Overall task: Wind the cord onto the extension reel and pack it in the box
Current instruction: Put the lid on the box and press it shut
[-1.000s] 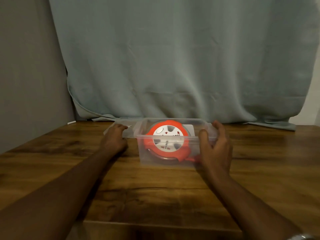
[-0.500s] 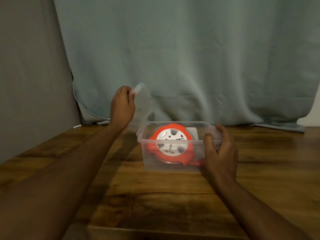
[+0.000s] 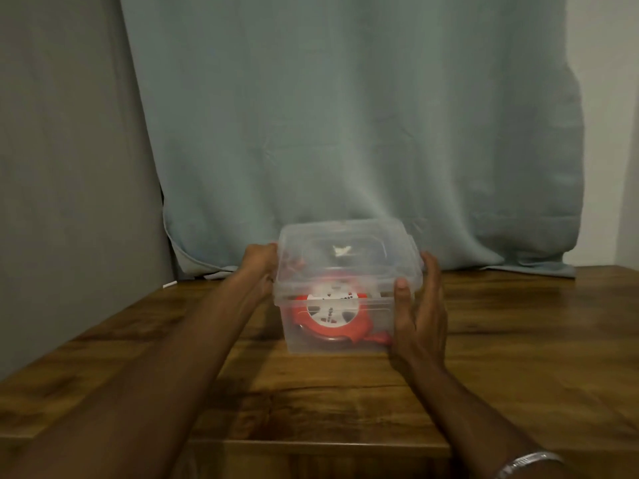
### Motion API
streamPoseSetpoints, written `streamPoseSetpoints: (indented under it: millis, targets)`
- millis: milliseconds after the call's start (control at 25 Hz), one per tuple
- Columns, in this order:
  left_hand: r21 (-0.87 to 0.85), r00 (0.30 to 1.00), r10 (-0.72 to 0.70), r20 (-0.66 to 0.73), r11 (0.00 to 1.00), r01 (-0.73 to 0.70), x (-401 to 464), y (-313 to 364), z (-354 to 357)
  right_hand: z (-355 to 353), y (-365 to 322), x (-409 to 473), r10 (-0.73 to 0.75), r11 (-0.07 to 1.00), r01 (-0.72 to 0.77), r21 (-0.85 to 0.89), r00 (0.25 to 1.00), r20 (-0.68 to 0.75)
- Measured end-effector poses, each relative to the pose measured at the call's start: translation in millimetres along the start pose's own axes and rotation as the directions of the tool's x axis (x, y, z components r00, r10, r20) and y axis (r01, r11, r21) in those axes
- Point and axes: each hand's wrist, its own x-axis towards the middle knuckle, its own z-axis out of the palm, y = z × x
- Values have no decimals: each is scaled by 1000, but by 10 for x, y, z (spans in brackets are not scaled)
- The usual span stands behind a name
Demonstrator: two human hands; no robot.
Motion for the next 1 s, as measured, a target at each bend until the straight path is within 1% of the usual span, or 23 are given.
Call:
streamPoseSetpoints:
  millis: [40, 80, 120, 160, 200, 240, 280, 320, 440, 560, 600, 680, 800, 920, 1000]
  targets:
    - [30, 1000, -23, -21, 999, 24, -10, -118, 15, -5, 20, -6, 0, 1000, 0, -12, 1000, 17]
    - [82, 997, 6, -78, 997, 0, 12, -214, 12, -5, 38, -8, 10, 999, -9, -37, 999, 36]
    - [178, 985, 90, -150, 982, -63, 35, -283, 2, 1, 47, -12, 25, 998, -22, -63, 998, 54]
    - [315, 959, 199, -202, 940, -129, 33, -313, -3, 4, 62, -12, 39, 996, -33, -79, 997, 66]
    - [434, 931, 294, -216, 883, -178, 17, -319, -6, 6, 74, -12, 48, 995, -42, -85, 996, 73]
    - [509, 909, 362, -206, 833, -217, -11, -326, -15, 10, 80, -13, 52, 995, -45, -86, 996, 76]
    - [538, 906, 382, -184, 811, -232, -22, -336, -24, 9, 74, -16, 51, 995, -45, -87, 996, 74]
    - [521, 921, 354, -163, 823, -224, -22, -347, -40, 6, 66, -12, 51, 995, -45, -93, 996, 69]
    - [396, 981, 164, -100, 911, -112, -14, -402, -109, 10, 27, -11, 61, 993, -57, -104, 997, 44]
    - [380, 999, 13, -31, 925, -1, 3, -438, -185, 21, 15, -3, 70, 993, -66, -97, 997, 44]
    - [386, 1000, -13, -11, 922, 16, 2, -435, -191, 22, 17, 0, 69, 993, -65, -99, 997, 45]
    - [435, 1000, 10, 5, 900, -11, 8, -387, -182, 23, 27, 19, 62, 993, -57, -104, 997, 47]
    - [548, 998, 55, 12, 835, -53, 7, -311, -197, 23, 37, 30, 49, 993, -42, -109, 996, 70]
    - [614, 999, 26, 45, 788, -49, 16, -279, -205, 32, 36, 30, 46, 992, -39, -119, 997, 63]
    - [719, 999, 14, 32, 695, -33, 28, -263, -151, 45, 24, 41, 76, 989, -68, -133, 996, 56]
